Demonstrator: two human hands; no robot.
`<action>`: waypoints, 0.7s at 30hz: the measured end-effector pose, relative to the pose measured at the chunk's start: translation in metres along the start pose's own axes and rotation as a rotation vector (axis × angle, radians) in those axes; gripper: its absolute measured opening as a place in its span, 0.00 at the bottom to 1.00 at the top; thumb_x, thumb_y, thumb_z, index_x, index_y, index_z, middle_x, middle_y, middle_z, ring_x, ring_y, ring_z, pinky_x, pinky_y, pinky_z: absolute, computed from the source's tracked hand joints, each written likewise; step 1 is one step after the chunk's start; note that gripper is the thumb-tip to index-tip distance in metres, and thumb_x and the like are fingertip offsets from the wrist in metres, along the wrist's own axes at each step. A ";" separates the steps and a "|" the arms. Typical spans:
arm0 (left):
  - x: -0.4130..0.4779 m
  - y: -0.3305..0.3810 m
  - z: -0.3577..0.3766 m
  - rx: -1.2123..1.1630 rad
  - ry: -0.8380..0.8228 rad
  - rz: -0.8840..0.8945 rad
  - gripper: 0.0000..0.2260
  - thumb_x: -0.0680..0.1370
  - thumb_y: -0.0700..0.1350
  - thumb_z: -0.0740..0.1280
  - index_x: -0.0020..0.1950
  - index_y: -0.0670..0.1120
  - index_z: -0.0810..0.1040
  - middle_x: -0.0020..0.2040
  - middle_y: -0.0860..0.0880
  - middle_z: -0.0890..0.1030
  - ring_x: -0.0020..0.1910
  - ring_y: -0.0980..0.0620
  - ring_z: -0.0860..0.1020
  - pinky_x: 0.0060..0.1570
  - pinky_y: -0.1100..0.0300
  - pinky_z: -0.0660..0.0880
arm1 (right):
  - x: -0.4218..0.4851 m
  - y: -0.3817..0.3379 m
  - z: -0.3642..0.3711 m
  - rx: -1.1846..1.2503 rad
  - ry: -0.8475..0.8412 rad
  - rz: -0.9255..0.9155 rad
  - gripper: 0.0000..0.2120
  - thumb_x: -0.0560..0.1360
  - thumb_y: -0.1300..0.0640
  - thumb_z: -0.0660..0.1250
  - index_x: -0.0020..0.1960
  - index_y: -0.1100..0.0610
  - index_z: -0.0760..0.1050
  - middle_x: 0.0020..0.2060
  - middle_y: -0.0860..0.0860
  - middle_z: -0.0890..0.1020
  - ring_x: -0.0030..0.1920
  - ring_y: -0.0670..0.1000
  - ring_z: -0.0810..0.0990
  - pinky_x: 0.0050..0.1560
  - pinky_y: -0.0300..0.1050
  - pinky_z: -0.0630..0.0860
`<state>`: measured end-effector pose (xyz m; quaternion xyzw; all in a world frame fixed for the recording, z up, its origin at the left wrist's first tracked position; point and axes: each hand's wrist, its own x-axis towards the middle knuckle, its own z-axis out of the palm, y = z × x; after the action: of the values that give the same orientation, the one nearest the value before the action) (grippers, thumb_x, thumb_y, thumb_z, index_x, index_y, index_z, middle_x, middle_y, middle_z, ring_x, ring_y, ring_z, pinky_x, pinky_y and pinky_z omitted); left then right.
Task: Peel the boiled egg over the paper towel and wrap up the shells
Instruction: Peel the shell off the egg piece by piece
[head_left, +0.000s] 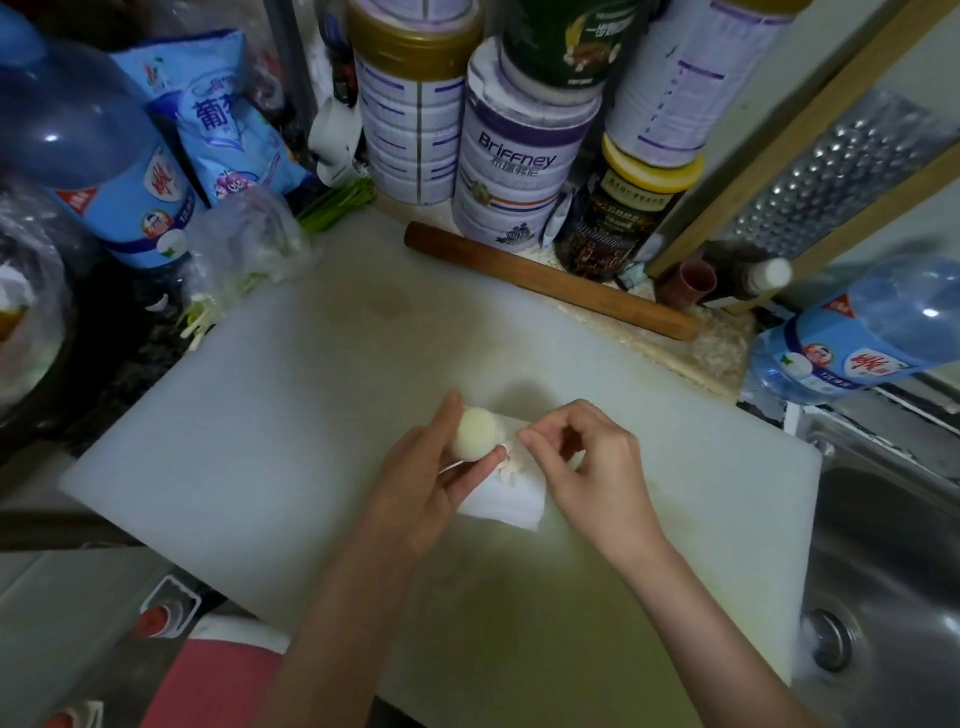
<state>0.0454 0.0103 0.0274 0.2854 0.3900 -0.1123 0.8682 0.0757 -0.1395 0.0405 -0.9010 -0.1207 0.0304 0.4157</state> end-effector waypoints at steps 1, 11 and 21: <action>-0.001 0.000 -0.002 0.003 0.006 0.006 0.22 0.71 0.52 0.70 0.54 0.35 0.76 0.49 0.40 0.81 0.43 0.49 0.83 0.34 0.63 0.79 | 0.002 0.005 0.004 -0.008 -0.020 0.042 0.07 0.70 0.59 0.72 0.35 0.53 0.76 0.32 0.46 0.77 0.35 0.45 0.75 0.34 0.31 0.70; -0.013 -0.001 0.004 0.140 0.009 0.106 0.26 0.74 0.54 0.66 0.57 0.31 0.73 0.46 0.37 0.81 0.35 0.48 0.83 0.31 0.65 0.78 | 0.002 -0.002 0.002 -0.123 -0.196 -0.122 0.14 0.74 0.65 0.66 0.58 0.54 0.79 0.46 0.50 0.83 0.45 0.46 0.80 0.48 0.36 0.75; -0.024 -0.002 0.007 0.297 -0.036 0.239 0.14 0.74 0.52 0.66 0.39 0.41 0.71 0.38 0.45 0.82 0.40 0.50 0.84 0.36 0.63 0.79 | -0.002 -0.035 -0.004 0.173 -0.056 -0.150 0.09 0.69 0.56 0.72 0.48 0.56 0.83 0.46 0.50 0.80 0.46 0.45 0.79 0.46 0.35 0.74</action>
<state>0.0327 0.0037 0.0482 0.4529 0.3170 -0.0698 0.8304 0.0673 -0.1211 0.0690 -0.8490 -0.1964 0.0347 0.4893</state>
